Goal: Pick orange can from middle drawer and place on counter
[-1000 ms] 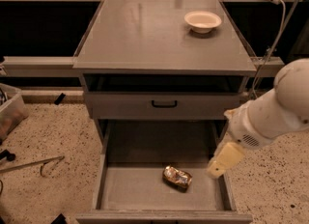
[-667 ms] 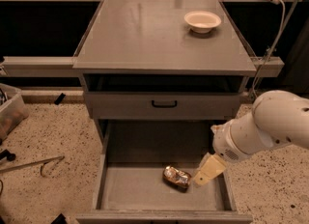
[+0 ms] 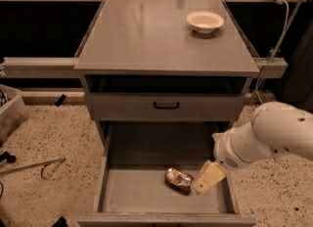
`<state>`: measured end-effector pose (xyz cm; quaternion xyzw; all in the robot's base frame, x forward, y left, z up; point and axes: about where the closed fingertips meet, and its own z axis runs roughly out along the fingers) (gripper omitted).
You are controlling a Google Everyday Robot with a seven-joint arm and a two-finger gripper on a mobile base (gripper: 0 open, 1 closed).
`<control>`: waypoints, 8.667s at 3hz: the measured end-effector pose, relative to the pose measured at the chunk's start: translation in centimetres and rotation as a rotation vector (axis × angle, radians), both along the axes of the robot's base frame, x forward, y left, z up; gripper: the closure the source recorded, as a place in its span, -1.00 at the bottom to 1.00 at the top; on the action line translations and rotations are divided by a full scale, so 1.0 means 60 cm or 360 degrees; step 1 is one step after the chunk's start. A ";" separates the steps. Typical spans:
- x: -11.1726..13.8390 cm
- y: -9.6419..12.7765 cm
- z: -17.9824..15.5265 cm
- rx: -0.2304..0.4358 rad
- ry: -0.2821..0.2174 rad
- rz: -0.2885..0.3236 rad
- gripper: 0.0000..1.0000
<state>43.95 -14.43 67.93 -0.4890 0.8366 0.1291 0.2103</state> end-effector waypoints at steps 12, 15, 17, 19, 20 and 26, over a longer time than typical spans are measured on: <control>0.145 0.062 -0.551 0.0029 0.0084 -0.0313 -0.47; 0.143 0.065 -0.523 0.0047 0.0081 -0.0288 0.99; 0.145 0.103 -0.147 0.0253 -0.0190 -0.0018 1.00; 0.113 0.116 -0.116 0.0240 -0.0140 0.0072 1.00; 0.133 0.133 -0.023 0.0236 -0.0260 0.0165 1.00; 0.388 0.192 0.403 0.0093 -0.0717 0.0541 1.00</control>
Offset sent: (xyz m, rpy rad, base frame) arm 0.0515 0.0432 -0.1785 0.0647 -0.0289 -0.0435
